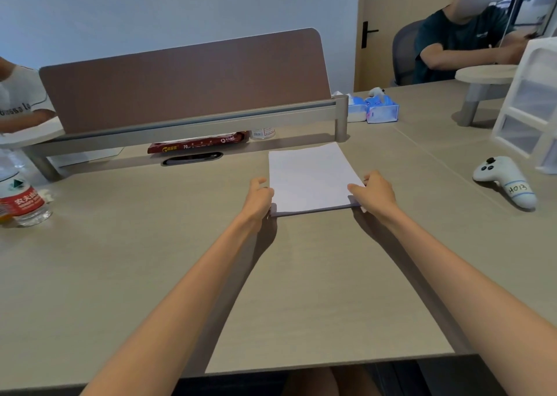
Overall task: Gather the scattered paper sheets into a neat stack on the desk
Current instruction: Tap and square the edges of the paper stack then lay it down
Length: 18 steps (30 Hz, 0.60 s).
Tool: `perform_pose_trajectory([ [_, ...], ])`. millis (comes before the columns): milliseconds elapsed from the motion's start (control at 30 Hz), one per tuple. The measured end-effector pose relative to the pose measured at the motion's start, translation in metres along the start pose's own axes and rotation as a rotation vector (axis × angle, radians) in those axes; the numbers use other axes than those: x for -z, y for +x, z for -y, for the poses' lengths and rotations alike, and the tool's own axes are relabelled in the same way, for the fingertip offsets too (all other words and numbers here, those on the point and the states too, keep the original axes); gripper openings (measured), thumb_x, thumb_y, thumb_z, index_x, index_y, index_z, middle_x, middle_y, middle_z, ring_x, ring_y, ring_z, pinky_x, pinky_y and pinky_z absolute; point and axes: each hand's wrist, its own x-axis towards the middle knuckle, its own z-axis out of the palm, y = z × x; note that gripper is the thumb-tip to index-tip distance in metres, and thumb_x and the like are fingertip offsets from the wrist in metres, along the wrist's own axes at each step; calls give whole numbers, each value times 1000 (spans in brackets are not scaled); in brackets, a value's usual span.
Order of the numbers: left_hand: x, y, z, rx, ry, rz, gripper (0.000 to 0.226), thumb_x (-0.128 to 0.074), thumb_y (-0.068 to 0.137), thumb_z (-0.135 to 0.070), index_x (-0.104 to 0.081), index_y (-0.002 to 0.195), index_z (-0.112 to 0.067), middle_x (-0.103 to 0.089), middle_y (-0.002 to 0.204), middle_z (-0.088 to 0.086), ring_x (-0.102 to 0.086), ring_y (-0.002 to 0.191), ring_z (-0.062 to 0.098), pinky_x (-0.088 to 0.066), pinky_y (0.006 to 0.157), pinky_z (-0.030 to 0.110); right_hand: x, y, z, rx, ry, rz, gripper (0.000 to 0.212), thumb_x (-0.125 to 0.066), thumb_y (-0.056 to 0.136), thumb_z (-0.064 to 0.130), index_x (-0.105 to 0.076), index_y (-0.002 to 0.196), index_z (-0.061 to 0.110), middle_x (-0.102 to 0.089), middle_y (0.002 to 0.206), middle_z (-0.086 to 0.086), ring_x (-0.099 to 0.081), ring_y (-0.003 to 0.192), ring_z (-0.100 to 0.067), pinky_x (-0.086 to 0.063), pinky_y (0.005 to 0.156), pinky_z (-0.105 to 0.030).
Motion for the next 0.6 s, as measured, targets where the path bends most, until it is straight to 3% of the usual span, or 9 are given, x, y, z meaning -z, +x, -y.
perform_pose_trajectory([
  [100, 0, -2, 0, 8, -49, -1, 49, -38, 94, 1, -33, 140, -13, -50, 128, 15, -55, 102, 26, -46, 67, 29, -2, -6, 2, 11, -51, 11, 38, -59, 84, 22, -46, 114, 2, -50, 103, -8, -50, 90, -28, -39, 69, -32],
  [267, 12, -13, 1, 35, -208, 56, 54, -43, 86, 14, -37, 133, -12, -53, 111, 7, -55, 88, 11, -53, 61, 20, -1, -11, 3, 16, -19, 33, 38, -58, 84, 20, -45, 113, 1, -50, 102, -8, -51, 89, -29, -42, 67, -34],
  [333, 20, -13, 6, -23, -21, 69, 68, -57, 80, 14, -35, 139, -9, -48, 132, 13, -55, 110, 19, -53, 81, 25, 3, -11, -1, 16, -10, 44, 38, -58, 84, 21, -44, 114, 2, -52, 106, -10, -51, 90, -28, -41, 67, -34],
  [400, 24, -17, 12, -115, 262, 61, 78, -70, 75, 9, -34, 141, -7, -46, 138, 15, -49, 124, 25, -46, 93, 29, 7, -12, -6, 34, -29, 35, 43, -58, 84, 20, -44, 119, 1, -53, 112, -11, -51, 95, -28, -40, 70, -34],
  [500, 20, -24, 19, -228, 446, -41, 71, -78, 73, 1, -41, 134, -4, -57, 118, 11, -56, 106, 20, -50, 82, 29, 12, -14, -10, 47, -35, 31, 53, -58, 82, 15, -40, 130, 1, -53, 118, -12, -51, 103, -28, -41, 77, -33],
  [600, 15, -23, 20, -289, 508, -120, 62, -81, 73, -5, -47, 124, -5, -66, 102, 10, -64, 92, 21, -56, 82, 40, 13, -17, -10, 51, -43, 53, 53, -57, 79, 8, -39, 128, 1, -54, 115, -13, -53, 98, -28, -46, 79, -36],
])
